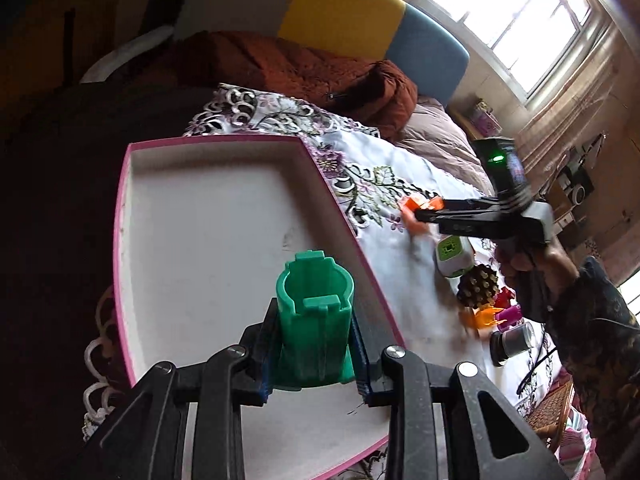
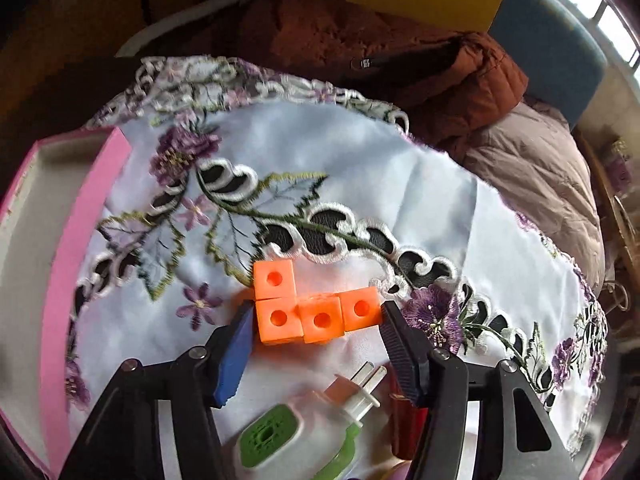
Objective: Organize rigid objects
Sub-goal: 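Carry the green piece into the tray and release it while the right tool grasps the orange cubes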
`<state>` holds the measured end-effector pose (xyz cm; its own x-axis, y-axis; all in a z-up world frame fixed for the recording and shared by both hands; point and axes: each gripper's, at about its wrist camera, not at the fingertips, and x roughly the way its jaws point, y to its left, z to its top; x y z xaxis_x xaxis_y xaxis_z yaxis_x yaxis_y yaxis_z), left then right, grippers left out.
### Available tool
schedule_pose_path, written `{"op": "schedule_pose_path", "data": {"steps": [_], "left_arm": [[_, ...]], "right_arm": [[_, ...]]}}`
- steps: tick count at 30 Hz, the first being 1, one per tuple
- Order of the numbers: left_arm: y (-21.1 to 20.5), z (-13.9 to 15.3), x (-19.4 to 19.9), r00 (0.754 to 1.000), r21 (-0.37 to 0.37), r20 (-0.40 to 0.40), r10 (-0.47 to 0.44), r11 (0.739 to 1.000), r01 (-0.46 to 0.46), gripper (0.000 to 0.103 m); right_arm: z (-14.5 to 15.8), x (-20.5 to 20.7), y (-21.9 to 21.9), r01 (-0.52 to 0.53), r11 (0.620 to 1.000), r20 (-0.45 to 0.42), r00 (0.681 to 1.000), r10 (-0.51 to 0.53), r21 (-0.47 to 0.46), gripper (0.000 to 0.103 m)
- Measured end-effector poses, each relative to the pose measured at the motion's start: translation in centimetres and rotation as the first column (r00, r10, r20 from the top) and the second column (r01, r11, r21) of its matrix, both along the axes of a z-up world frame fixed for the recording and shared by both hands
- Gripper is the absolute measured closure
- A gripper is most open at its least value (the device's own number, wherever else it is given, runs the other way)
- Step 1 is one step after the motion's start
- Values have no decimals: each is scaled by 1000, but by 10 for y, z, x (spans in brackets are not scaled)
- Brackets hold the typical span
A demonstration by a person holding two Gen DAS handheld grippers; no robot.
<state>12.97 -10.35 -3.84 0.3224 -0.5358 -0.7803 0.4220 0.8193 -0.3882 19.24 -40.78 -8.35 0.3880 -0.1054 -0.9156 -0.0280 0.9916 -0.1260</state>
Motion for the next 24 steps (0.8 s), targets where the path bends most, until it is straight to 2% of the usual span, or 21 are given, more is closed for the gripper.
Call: {"op": "schedule_pose_path", "data": {"steps": [4, 9, 13, 18, 24], "left_arm": [[13, -1, -3, 1000, 1, -1, 30, 1000, -30, 73], [25, 1, -10, 999, -3, 3, 52, 999, -52, 73], [31, 1, -14, 998, -4, 6, 61, 998, -61, 73], [36, 0, -18, 997, -14, -9, 77, 997, -77, 73], [39, 0, -23, 996, -3, 5, 94, 996, -94, 73]], "right_arm": [[34, -21, 18, -39, 999, 84, 996, 37, 17, 41], [53, -64, 48, -104, 991, 119, 988, 94, 83, 41], [34, -104, 64, -107, 985, 89, 991, 95, 136, 41], [-15, -142, 71, -53, 990, -7, 998, 55, 133, 41], [-21, -148, 66, -43, 992, 29, 999, 40, 115, 42]]}}
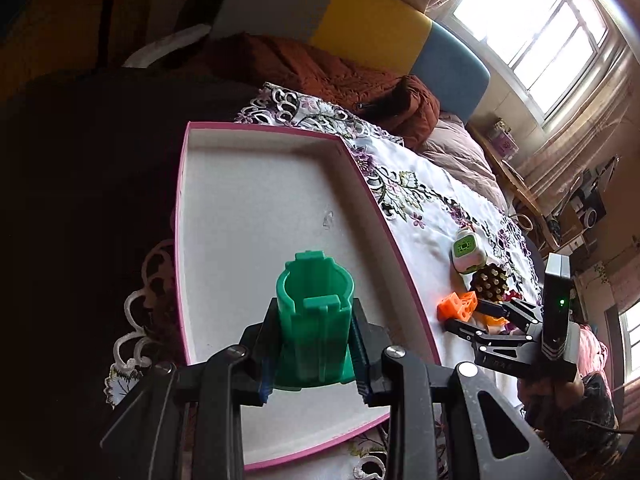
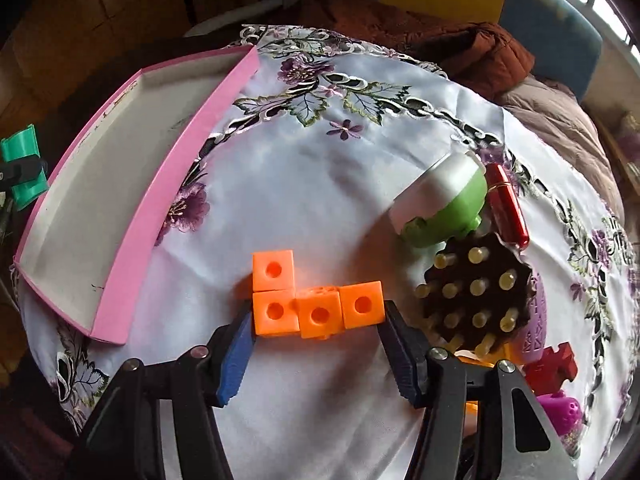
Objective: Organize rigid objects
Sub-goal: 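Carry the green piece into the tray and release it while the right tool grasps the orange cubes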
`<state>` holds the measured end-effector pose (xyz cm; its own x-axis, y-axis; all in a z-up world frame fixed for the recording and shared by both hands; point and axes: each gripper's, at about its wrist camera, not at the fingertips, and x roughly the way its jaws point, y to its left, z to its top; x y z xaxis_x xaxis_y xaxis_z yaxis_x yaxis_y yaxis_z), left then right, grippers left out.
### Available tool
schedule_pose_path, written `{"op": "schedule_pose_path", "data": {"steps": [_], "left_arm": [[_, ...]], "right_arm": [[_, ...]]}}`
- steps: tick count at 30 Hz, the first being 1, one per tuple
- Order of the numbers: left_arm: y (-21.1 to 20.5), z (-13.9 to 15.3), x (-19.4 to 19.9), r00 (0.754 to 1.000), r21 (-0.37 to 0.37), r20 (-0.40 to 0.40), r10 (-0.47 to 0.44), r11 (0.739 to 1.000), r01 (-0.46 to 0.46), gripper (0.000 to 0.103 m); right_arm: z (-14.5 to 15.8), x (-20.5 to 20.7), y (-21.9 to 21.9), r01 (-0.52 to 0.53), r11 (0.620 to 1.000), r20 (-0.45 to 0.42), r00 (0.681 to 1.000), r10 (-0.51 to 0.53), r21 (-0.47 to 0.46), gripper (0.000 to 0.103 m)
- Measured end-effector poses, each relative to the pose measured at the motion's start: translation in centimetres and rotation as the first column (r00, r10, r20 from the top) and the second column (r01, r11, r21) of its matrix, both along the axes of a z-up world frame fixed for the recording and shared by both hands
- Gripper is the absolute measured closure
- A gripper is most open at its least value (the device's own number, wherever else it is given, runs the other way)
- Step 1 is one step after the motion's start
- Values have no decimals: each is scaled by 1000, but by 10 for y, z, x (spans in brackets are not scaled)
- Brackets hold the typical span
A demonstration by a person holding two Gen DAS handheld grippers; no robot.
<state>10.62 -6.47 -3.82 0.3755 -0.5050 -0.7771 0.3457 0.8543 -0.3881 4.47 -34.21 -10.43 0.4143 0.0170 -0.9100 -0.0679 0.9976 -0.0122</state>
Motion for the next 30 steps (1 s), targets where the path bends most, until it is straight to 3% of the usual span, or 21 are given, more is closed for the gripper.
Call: {"op": "schedule_pose_path", "data": {"steps": [6, 25, 30], "left_arm": [[2, 1, 19, 999, -3, -7, 31, 1000, -31, 73], [-27, -33, 137, 999, 195, -14, 46, 980, -42, 73], [-24, -35, 143, 997, 218, -27, 67, 974, -60, 59]], "right_arm": [[1, 0, 5, -25, 998, 16, 1000, 26, -53, 42], [1, 0, 7, -34, 997, 17, 999, 35, -67, 42], [0, 0, 7, -37, 997, 16, 999, 38, -66, 42]]}}
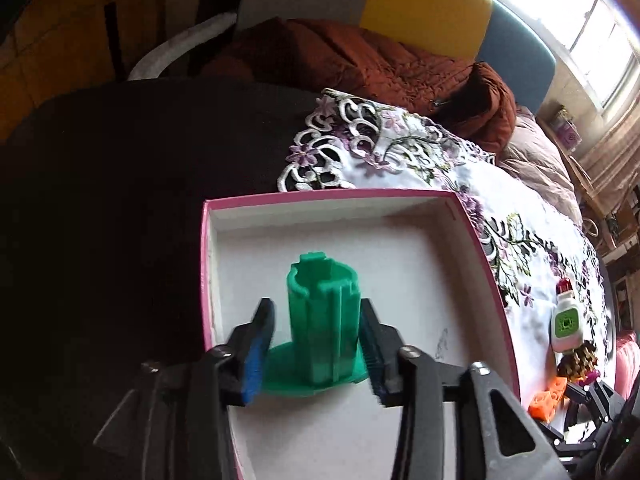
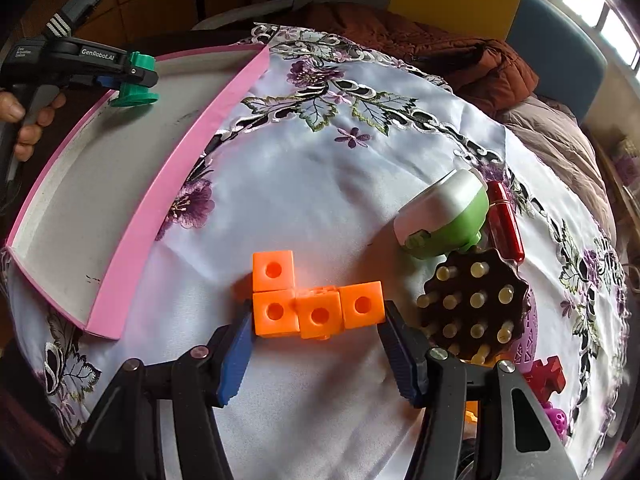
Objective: Organize rigid objects
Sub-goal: 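Carry the green piece into the tray and release it while the right tool grasps the orange cubes, then carry the orange linked cubes into the tray and open the right tool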
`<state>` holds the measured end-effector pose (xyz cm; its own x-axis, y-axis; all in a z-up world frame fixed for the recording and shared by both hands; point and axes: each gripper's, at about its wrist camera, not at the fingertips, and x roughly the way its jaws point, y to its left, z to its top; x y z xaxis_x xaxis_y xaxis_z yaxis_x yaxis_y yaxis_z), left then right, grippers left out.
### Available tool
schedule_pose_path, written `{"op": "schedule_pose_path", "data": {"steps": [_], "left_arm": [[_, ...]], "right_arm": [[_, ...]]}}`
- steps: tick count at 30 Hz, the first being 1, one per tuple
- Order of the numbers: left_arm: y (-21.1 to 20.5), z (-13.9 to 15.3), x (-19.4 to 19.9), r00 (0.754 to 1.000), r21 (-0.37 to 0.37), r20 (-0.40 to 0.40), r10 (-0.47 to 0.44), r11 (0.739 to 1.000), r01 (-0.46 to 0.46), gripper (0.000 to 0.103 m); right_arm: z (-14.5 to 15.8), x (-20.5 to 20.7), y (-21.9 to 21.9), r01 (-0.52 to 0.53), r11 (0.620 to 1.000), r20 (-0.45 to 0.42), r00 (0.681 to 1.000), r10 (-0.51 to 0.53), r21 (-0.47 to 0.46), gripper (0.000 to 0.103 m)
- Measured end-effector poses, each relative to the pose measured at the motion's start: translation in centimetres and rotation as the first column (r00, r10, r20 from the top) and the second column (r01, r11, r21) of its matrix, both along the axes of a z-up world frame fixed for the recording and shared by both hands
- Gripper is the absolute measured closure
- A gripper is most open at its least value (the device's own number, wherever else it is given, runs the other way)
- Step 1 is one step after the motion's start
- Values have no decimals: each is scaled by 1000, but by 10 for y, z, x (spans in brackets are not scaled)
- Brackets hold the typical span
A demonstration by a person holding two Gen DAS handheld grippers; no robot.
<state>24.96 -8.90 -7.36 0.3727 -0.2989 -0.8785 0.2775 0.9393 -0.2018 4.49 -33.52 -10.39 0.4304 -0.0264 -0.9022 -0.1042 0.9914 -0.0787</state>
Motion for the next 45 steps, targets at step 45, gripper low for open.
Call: {"op": "schedule_pose_path", "data": {"steps": [45], "left_arm": [[23, 37, -203, 985, 53, 175, -5, 999, -4, 56]], "right_arm": [[-2, -3, 4, 4, 999, 21, 1000, -4, -33, 42]]}}
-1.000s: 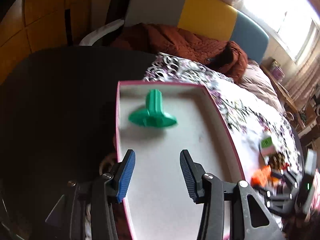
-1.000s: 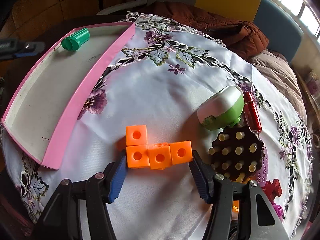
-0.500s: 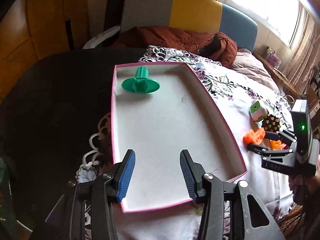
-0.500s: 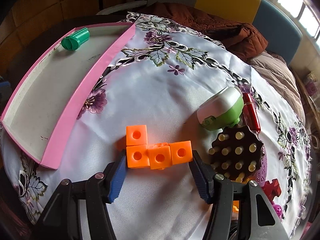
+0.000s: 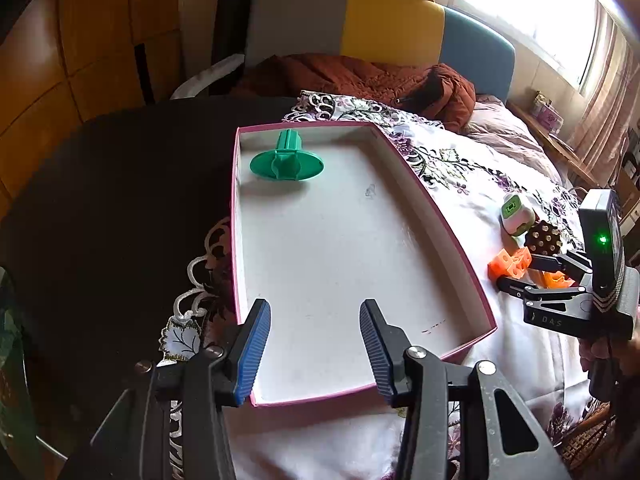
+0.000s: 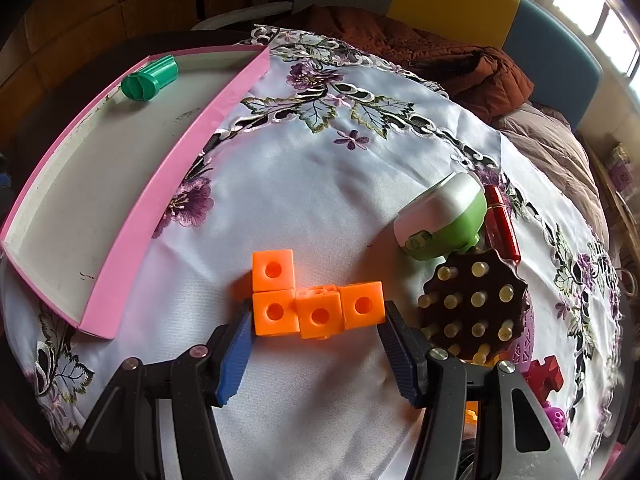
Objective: Organize rigid objects
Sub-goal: 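Carry the orange linked cubes into the tray and open the right tool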
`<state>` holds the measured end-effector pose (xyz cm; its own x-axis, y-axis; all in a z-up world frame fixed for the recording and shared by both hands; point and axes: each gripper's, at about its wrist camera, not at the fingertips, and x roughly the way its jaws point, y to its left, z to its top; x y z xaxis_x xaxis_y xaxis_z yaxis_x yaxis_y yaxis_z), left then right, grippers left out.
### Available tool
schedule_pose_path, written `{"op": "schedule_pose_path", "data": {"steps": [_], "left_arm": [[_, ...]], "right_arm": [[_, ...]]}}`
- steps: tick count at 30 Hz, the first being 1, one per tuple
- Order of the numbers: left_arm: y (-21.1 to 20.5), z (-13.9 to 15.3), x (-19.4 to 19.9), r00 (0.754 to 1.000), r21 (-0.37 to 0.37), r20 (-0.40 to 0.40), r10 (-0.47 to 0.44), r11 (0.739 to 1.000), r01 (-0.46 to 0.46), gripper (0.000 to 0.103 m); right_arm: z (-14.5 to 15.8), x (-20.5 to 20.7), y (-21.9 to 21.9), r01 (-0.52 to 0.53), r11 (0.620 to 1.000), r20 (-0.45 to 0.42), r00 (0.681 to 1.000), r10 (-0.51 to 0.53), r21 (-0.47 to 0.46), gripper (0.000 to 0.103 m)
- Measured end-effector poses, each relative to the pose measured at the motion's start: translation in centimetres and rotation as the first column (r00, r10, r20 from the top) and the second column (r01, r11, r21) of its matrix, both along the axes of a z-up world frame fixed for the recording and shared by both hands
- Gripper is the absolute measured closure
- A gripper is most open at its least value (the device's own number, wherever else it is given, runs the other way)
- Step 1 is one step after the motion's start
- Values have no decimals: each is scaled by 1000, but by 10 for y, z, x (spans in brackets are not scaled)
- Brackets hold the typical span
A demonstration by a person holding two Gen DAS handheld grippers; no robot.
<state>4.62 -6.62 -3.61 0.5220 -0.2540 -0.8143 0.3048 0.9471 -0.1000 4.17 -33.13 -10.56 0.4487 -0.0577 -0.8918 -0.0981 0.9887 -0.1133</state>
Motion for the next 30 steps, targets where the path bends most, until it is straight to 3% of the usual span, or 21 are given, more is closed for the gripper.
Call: {"op": "schedule_pose_path", "data": {"steps": [22, 30], "left_arm": [[29, -5, 1, 999, -62, -18, 29, 998, -30, 56], [50, -10, 3, 997, -78, -32, 69, 994, -71, 56]], "right_arm": [[-2, -5, -1, 131, 991, 17, 991, -131, 31, 43], [12, 1, 1, 181, 983, 5, 983, -181, 13, 43]]}}
